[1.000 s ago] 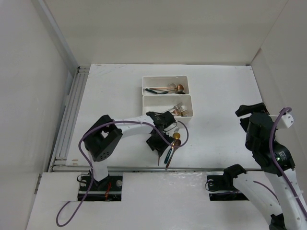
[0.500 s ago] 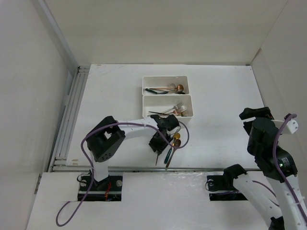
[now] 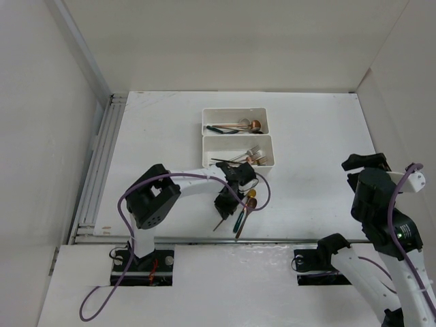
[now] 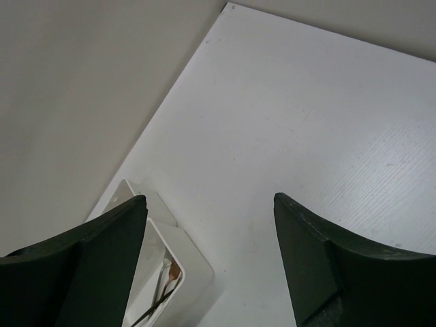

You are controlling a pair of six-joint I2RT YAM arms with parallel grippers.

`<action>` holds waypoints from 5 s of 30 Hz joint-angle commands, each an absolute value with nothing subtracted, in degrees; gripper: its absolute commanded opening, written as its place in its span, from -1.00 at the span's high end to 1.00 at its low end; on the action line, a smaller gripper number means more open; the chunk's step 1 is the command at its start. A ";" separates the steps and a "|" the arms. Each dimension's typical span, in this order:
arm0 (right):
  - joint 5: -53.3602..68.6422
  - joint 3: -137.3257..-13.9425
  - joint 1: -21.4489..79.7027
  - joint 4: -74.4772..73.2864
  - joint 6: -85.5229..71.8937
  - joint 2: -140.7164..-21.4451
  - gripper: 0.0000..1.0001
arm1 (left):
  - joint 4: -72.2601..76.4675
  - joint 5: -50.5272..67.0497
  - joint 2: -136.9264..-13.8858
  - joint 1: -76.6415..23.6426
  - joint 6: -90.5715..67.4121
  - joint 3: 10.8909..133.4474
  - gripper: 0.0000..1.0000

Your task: Sort the eating utensils into containers

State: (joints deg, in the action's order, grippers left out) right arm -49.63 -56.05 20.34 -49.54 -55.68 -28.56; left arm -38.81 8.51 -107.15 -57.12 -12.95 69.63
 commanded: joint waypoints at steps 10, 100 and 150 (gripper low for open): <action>-47.82 -53.18 20.83 -38.77 -48.80 -29.53 -0.59 | -39.29 0.44 -99.07 -56.43 4.20 72.59 1.00; -42.71 -56.95 14.94 -34.98 -30.67 -29.00 -0.70 | -30.23 -4.75 -112.68 -67.50 4.48 68.38 1.00; -22.87 -61.35 14.94 -39.02 -32.34 -46.75 -0.99 | 4.66 -18.37 -123.49 -39.46 47.11 106.70 -0.49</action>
